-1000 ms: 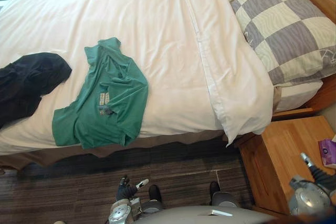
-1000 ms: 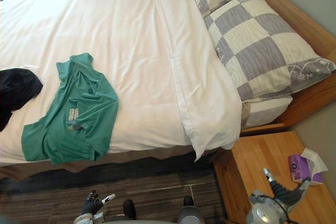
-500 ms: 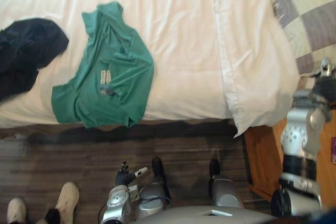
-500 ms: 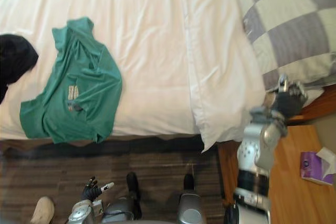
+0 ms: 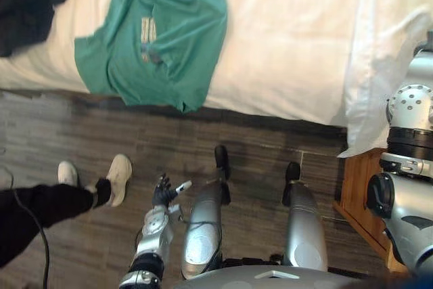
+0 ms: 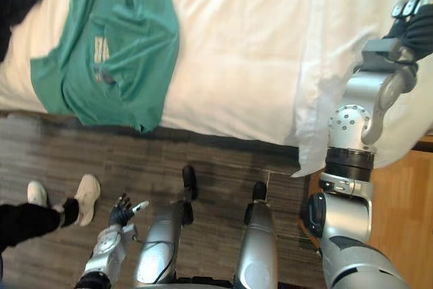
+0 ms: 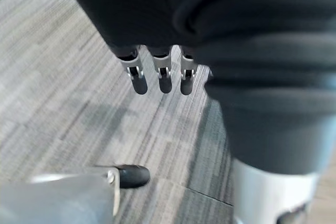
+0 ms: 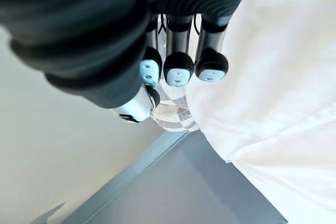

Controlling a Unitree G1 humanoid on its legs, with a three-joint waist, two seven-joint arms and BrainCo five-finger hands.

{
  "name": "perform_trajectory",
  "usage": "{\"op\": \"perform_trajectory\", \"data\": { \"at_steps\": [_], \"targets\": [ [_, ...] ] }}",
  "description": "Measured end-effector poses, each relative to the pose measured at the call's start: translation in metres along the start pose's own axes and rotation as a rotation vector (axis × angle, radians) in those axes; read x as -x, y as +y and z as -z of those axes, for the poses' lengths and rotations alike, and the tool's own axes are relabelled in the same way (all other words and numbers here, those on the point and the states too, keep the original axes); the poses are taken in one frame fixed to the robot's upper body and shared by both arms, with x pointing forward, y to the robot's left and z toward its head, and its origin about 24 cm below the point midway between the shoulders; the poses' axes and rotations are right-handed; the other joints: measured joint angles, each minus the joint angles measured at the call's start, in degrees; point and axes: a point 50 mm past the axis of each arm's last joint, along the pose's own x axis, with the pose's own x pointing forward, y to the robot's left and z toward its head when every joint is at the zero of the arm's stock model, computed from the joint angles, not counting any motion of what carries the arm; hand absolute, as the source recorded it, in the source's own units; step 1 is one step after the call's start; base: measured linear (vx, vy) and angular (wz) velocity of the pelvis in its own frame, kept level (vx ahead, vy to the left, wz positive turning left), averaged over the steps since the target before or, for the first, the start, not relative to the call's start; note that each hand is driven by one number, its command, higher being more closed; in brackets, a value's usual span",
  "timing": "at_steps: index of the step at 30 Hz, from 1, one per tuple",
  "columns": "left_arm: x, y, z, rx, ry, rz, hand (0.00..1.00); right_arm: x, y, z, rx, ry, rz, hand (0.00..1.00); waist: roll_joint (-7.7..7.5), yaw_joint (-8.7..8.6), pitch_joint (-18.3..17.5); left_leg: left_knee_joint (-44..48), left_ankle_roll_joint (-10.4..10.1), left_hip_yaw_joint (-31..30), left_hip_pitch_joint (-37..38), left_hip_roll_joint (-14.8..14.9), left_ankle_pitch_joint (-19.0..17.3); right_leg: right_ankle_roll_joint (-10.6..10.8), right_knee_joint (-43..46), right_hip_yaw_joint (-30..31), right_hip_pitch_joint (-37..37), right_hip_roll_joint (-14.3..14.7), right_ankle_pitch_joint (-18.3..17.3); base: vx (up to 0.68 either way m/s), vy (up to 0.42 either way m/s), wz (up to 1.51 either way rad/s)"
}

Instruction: Tidy the bed and pick cloth on bed and put in laundry

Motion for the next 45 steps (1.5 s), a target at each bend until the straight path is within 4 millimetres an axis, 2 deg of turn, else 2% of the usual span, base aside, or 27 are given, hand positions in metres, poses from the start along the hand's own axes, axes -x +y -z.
{"op": "perform_trajectory", "data": {
  "at_steps": [2, 5, 10, 12, 13, 14, 15, 16, 18, 19, 21, 24, 25, 28, 30, 31, 33, 35, 38, 42, 45],
  "targets": [
    [-0.002, -0.003, -0.005, 0.038, -0.012, 0.014, 0.0, 0.0, -0.005, 0.0, -0.02, 0.002, 0.023, 1.0, 0.44, -0.01, 1.5, 5.9, 0.4, -0.7, -4.0, 0.5, -2.4, 0.3, 3.8, 0.2, -2.8, -0.2, -1.4, -0.08, 0.034, 0.06],
    [-0.002, -0.01, -0.007, 0.096, -0.018, 0.024, 0.0, 0.006, -0.032, -0.001, -0.054, -0.009, 0.103, 1.0, 0.43, -0.02, 1.6, 12.7, 0.9, -1.0, -9.4, 0.7, -4.7, 0.9, 9.0, 0.9, -7.0, -0.7, -3.2, -0.04, 0.024, 0.09],
    [-0.003, -0.015, -0.007, 0.125, -0.017, 0.028, 0.0, 0.026, -0.062, 0.01, -0.113, -0.004, 0.164, 1.0, -0.11, -0.01, 1.5, 15.7, 1.0, -0.2, -9.7, 1.1, -6.5, 1.2, 10.7, 2.2, -7.3, -0.7, -4.5, -0.05, -0.008, -0.07],
    [-0.003, -0.015, -0.005, 0.153, -0.007, 0.012, 0.0, 0.043, -0.081, 0.015, -0.111, 0.004, 0.205, 1.0, -0.69, 0.02, 1.4, 15.5, 1.0, 0.1, -8.3, 1.2, -6.5, 1.2, 10.3, 2.5, -6.2, -0.5, -4.5, -0.03, -0.045, -0.13],
    [-0.003, -0.011, -0.001, 0.166, 0.009, -0.01, 0.0, 0.061, -0.099, 0.023, -0.099, 0.037, 0.262, 1.0, -1.59, 0.15, 1.0, 14.7, 1.5, 0.8, -6.3, 1.4, -6.2, 0.7, 9.3, 2.8, -4.5, -0.5, -4.1, -0.01, -0.059, -0.18],
    [-0.002, -0.01, 0.001, 0.164, 0.018, -0.017, 0.0, 0.07, -0.107, 0.027, -0.09, 0.058, 0.293, 1.0, -1.92, 0.1, 0.8, 14.2, 1.6, 1.0, -5.1, 1.5, -6.2, 0.7, 8.7, 2.9, -3.5, -0.5, -3.9, 0.0, -0.073, -0.25],
    [-0.002, -0.006, 0.004, 0.166, 0.032, -0.03, 0.0, 0.093, -0.132, 0.037, -0.067, 0.115, 0.397, 1.0, -2.75, 0.07, 0.4, 12.9, 1.6, 1.7, -2.6, 1.5, -6.1, 0.8, 7.1, 2.9, -1.3, -0.3, -3.4, 0.01, -0.048, -0.2],
    [-0.001, -0.005, 0.006, 0.168, 0.035, -0.036, 0.0, 0.106, -0.146, 0.041, -0.058, 0.146, 0.462, 1.0, -3.12, 0.09, 0.2, 12.3, 1.6, 2.1, -1.4, 1.5, -6.1, 0.7, 6.4, 3.0, -0.3, -0.3, -3.2, 0.01, -0.051, -0.25],
    [0.002, -0.003, 0.01, 0.185, 0.046, -0.048, 0.0, 0.169, -0.206, 0.05, -0.007, 0.264, 0.775, 1.0, -3.51, -0.05, -0.3, 10.2, 1.6, 2.8, 2.1, 1.6, -6.1, 0.8, 3.4, 3.3, 3.1, 0.1, -2.2, 0.03, -0.031, -0.22],
    [0.002, -0.003, 0.011, 0.185, 0.049, -0.048, 0.0, 0.187, -0.217, 0.052, 0.003, 0.296, 0.848, 1.0, -3.47, -0.07, -0.3, 9.7, 1.6, 3.0, 2.7, 1.6, -6.1, 0.8, 2.6, 3.3, 3.8, 0.1, -2.0, 0.04, -0.008, -0.19],
    [0.004, -0.003, 0.014, 0.179, 0.059, -0.051, 0.0, 0.252, -0.247, 0.046, 0.058, 0.388, 1.069, 1.0, -3.39, -0.92, -0.3, 8.0, 1.6, 3.8, 5.6, 1.5, -6.1, 1.0, 0.0, 3.5, 6.6, 0.4, -1.0, 0.07, -0.001, -0.15],
    [0.006, -0.006, 0.02, 0.183, 0.08, -0.047, 0.0, 0.284, -0.26, 0.032, 0.118, 0.432, 1.146, 1.0, -3.36, -2.1, -0.4, 5.7, 1.6, 3.9, 10.7, 1.5, -6.1, 1.3, -4.0, 2.4, 13.0, 0.4, -0.1, 0.07, 0.002, -0.04],
    [0.007, -0.007, 0.021, 0.187, 0.084, -0.045, 0.0, 0.291, -0.263, 0.026, 0.14, 0.446, 1.158, 0.0, -3.5, -2.08, -0.6, 4.8, 1.6, 4.0, 12.6, 1.5, -6.1, 1.3, -5.5, 1.9, 15.3, 0.4, 0.3, 0.09, 0.001, -0.04],
    [0.012, -0.002, 0.029, 0.182, 0.107, -0.056, 0.0, 0.306, -0.265, 0.026, 0.253, 0.581, 1.108, 0.0, -4.84, -2.14, -3.2, 1.6, 1.1, 5.1, 16.5, 1.8, -6.4, 1.4, -10.2, 1.3, 19.6, 0.8, 1.6, 0.1, -0.015, -0.06],
    [0.016, 0.001, 0.035, 0.173, 0.124, -0.046, 0.0, 0.326, -0.265, 0.026, 0.487, 0.809, 0.978, 0.0, -5.44, -2.17, -4.5, -0.9, 1.0, 7.2, 20.2, 3.1, -6.4, 1.4, -15.3, 0.1, 24.8, 1.2, 3.4, 0.14, -0.03, 0.04],
    [0.017, 0.002, 0.036, 0.17, 0.127, -0.046, 0.0, 0.333, -0.265, 0.026, 0.533, 0.866, 0.956, 0.0, -5.75, -2.13, -5.0, -1.4, 0.9, 7.6, 20.8, 3.2, -6.4, 1.4, -16.3, -0.3, 25.7, 1.3, 4.0, 0.16, -0.013, -0.02],
    [0.02, 0.011, 0.04, 0.135, 0.139, -0.048, 0.0, 0.361, -0.267, 0.027, 0.715, 1.092, 0.848, 0.0, -7.21, -1.83, -8.0, -3.2, 0.8, 8.2, 22.0, 2.9, -5.5, 1.9, -18.0, -1.4, 26.6, 0.9, 4.9, 0.14, -0.001, 0.0],
    [0.022, 0.024, 0.048, 0.053, 0.181, -0.061, 0.0, 0.397, -0.267, 0.026, 0.895, 1.361, 0.714, 0.0, -8.67, -1.97, -11.0, -7.4, 0.8, 8.4, 25.1, 1.8, -4.0, 2.2, -19.3, -2.1, 28.2, 0.4, 6.5, 0.16, -0.005, 0.07],
    [0.026, 0.031, 0.06, -0.037, 0.236, -0.066, 0.0, 0.422, -0.266, 0.023, 1.012, 1.546, 0.586, 0.0, -8.7, -2.0, -13.0, -13.8, 0.5, 9.3, 29.9, 1.3, -1.2, 2.1, -19.8, -4.0, 29.6, 0.7, 9.5, 0.13, 0.003, -0.09],
    [0.032, 0.037, 0.07, -0.134, 0.296, -0.067, 0.0, 0.42, -0.263, 0.03, 1.127, 1.616, 0.392, 0.0, -9.07, -3.07, -13.9, -20.1, -0.2, 10.1, 34.8, 0.8, 1.8, 2.0, -16.6, -5.8, 29.7, 1.5, 9.9, 0.02, -0.021, -0.06],
    [0.036, 0.039, 0.076, -0.225, 0.319, -0.055, 0.0, 0.419, -0.261, 0.034, 1.183, 1.66, 0.263, 0.0, -9.27, -3.11, -14.8, -23.4, -0.9, 10.2, 35.9, 0.8, 3.9, 1.9, -19.8, -6.4, 30.6, 2.6, 9.9, -0.01, -0.085, -0.13]
  ]
}}
